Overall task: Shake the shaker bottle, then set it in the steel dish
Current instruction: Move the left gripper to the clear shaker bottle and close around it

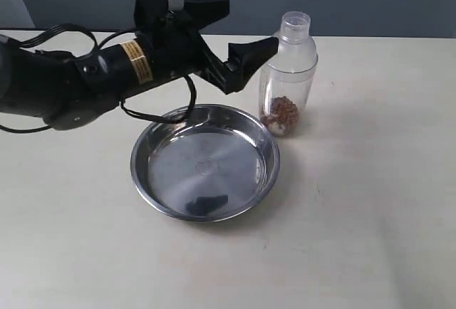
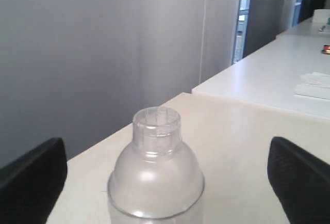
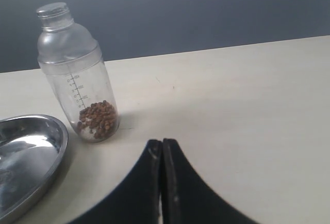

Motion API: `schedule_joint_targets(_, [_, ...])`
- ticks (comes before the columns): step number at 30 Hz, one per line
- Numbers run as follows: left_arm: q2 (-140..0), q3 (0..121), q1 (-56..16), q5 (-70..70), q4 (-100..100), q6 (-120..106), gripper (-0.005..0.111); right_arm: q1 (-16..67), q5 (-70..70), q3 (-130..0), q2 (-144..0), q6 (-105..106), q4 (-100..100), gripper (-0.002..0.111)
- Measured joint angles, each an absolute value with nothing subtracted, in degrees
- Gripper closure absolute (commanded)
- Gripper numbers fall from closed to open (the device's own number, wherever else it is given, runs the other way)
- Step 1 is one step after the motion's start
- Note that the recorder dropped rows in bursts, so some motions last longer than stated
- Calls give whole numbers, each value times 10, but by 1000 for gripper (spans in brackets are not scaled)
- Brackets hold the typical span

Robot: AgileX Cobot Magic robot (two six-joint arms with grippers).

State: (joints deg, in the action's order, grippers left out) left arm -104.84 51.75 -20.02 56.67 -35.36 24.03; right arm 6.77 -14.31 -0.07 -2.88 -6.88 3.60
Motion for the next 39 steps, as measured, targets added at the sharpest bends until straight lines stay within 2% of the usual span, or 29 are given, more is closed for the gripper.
schedule_joint_targets(11, [-1158, 620, -200, 612, -423, 317, 1, 68, -143, -1, -29, -69, 36, 109])
schedule_joint_targets(24, [-1282, 680, -187, 646, -455, 320, 1, 68, -143, -1, -29, -69, 36, 109])
schedule_joint_targets(39, [-1341, 765, -183, 633, -493, 334, 1, 68, -143, -1, -29, -69, 36, 109])
